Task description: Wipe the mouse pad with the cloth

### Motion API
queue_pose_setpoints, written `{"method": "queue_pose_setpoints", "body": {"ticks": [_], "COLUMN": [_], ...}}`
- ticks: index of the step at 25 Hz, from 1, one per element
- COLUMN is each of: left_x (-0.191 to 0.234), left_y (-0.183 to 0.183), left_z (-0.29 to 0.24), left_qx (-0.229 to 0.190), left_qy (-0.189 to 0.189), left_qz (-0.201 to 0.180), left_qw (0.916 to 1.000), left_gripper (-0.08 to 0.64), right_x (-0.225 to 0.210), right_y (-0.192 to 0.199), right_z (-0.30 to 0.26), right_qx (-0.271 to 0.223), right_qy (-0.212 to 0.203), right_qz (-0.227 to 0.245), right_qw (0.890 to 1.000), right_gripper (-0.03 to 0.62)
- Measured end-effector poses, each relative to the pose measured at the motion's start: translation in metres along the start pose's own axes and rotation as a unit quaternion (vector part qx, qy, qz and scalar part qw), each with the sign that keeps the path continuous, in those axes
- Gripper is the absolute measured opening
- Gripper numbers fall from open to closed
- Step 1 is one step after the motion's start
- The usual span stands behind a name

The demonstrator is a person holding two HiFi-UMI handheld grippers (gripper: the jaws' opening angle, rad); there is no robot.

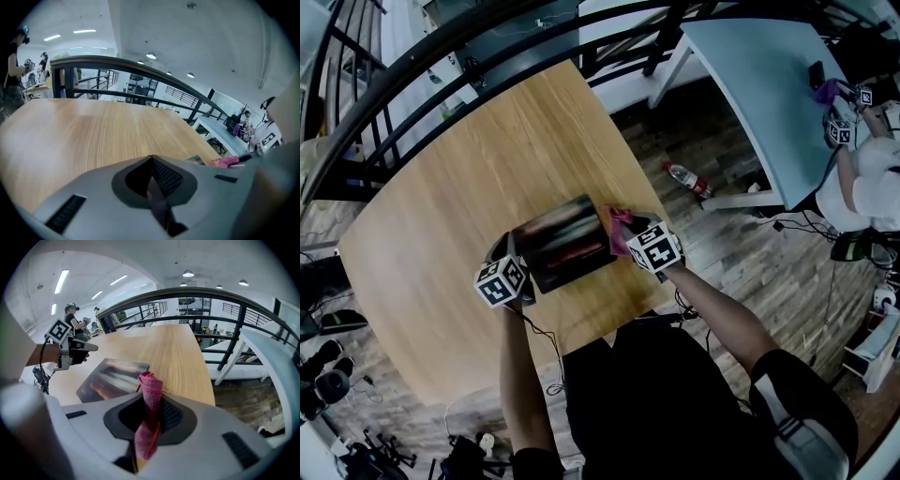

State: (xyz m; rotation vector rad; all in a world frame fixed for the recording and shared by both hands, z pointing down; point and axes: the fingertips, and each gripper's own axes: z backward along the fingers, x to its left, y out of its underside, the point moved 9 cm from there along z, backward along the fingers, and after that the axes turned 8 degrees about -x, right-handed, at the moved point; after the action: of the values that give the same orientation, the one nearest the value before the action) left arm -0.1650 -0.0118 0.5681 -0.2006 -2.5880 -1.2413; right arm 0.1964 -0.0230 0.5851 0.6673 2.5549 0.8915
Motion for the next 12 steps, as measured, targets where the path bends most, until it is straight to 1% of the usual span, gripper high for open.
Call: {"method": "queue_pose_setpoints", "body": {"ticks": [5,12], "left_x": [-0.012,-0.022], "left_y": [-0.008,-0.017], "left_z": [0.022,0.059], "left_qx": [-0.044,-0.108], "left_qy": [-0.003,-0.028], "left_qz": [0.0,0.002], "left_qw": [0.999,0.9937], "left_gripper": [0.023,0.023], "right_x": [0.001,0.017], "right_y": [-0.025,-0.059], "right_z": [0.002,0.016], "right_qx": [-0.034,-0.093], "right_qy": [0.0,0.008], "right_qz": [0.005,-0.002], "right_qw": [0.999,0.996], "right_gripper": [0.066,0.066]}}
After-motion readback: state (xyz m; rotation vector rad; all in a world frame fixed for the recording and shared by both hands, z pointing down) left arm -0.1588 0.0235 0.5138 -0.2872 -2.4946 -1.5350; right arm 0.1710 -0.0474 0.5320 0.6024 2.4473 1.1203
